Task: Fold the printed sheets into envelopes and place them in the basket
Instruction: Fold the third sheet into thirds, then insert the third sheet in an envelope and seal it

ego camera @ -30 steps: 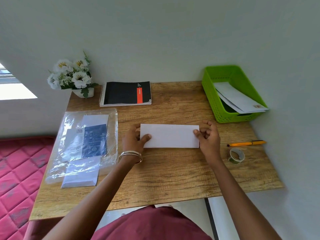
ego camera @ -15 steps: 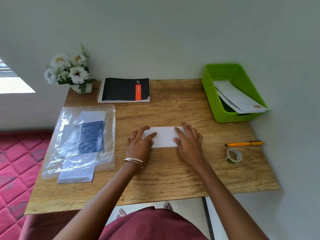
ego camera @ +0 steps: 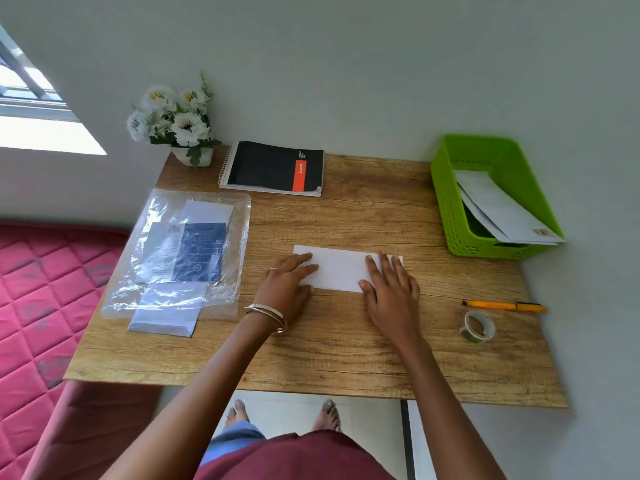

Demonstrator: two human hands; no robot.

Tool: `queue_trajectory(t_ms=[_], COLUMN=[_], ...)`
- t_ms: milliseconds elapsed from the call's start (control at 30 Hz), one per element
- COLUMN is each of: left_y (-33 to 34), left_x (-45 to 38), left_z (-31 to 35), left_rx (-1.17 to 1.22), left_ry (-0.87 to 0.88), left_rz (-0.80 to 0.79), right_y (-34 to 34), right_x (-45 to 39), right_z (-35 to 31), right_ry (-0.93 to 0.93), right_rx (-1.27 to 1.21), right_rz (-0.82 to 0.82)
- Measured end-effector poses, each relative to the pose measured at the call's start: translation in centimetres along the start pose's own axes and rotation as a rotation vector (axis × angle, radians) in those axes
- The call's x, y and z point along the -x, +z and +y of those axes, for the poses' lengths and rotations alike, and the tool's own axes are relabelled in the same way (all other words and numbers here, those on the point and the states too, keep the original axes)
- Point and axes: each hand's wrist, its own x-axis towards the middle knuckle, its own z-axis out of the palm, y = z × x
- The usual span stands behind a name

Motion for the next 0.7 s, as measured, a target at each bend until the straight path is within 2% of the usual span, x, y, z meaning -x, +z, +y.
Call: queue_trajectory(t_ms=[100,200,333,400,533,700], left_y=[-1.6,-3.1,-5.1,-6.1,-7.2,-8.6], left_x=[2.1,4.8,8.5,10.2,13.1,14.5], left_z=[-1.3,-3.9,-8.9,-10.9,-14.4,-17.5], left_rx=[0.084,0.035,0.0,-0.022,-0.027,-0.103], left_ry=[0.078,0.13,0.023,-0.058,-0.187,-0.18], left_rz=[0.123,0.267,0.352,0.396,0.463,0.382], right_y=[0.1,0.3,0.8,1.3,2.5,4.1], right_x=[0.0,0.5,1.8,2.4,3.4,3.7], right_z=[-0.7,-2.9,-8.3,-11.7,-17.8,-22.0], right_ry=[0.018,-0.016,-0.172,-0.312,-0.533,-0.577], right_rx=[-0.037,-0.107,-0.259,-0.313,-0.417,-0.341], right_rz=[0.047,0.216,0.331,0.32,0.187,0.063])
